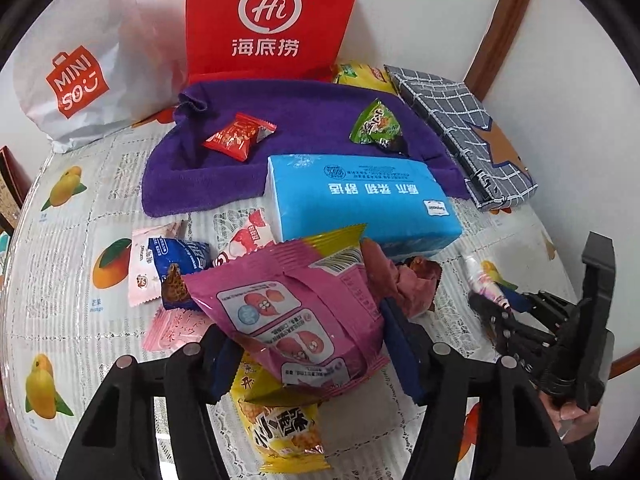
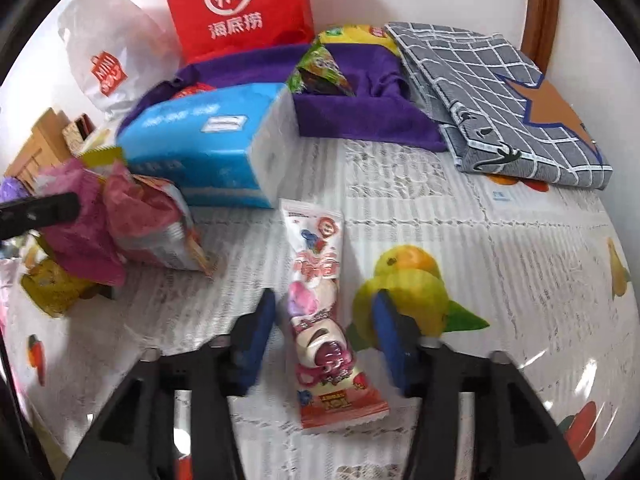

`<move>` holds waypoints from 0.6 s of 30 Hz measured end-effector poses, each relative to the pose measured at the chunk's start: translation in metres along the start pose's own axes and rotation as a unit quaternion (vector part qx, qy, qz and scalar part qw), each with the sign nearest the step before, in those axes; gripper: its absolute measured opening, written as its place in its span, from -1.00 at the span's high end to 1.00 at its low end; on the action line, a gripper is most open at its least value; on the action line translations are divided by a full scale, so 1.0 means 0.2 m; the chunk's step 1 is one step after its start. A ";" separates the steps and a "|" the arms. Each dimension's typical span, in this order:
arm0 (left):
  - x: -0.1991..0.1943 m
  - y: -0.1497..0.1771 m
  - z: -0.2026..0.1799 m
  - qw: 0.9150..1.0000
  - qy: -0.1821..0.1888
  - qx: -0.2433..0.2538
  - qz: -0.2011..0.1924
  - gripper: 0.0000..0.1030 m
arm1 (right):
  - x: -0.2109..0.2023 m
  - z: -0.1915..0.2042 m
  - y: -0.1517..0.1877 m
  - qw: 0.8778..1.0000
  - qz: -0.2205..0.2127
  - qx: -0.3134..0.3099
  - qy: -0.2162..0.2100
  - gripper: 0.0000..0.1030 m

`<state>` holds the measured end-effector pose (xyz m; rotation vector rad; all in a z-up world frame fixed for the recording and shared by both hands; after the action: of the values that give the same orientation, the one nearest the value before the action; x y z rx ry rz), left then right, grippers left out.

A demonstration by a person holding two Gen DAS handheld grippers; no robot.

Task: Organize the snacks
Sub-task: 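Carry the pink bag and ice-cream packet over the purple towel with both tools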

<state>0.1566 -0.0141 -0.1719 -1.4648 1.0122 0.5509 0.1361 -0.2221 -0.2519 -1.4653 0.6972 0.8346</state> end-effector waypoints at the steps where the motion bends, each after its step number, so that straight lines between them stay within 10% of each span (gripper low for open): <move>1: -0.01 0.00 0.00 1.000 0.003 0.000 -0.002 -0.20 | 0.00 0.00 0.00 1.000 0.002 -0.001 0.001 0.55; 18: -0.20 -0.16 -0.04 0.999 0.016 0.004 -0.044 -0.19 | -0.29 0.06 -0.24 0.998 -0.048 0.003 -0.037 0.58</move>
<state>0.1619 -0.0145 -0.1205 -1.5085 0.9687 0.4614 0.1427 -0.2097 -0.1767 -1.4431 0.5685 0.8069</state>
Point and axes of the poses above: each gripper's, at about its wrist camera, not at the fingertips, and x roughly the way its jaws point, z to its left, y to its underside, the point moved 5 cm from there along x, roughly the way its jaws point
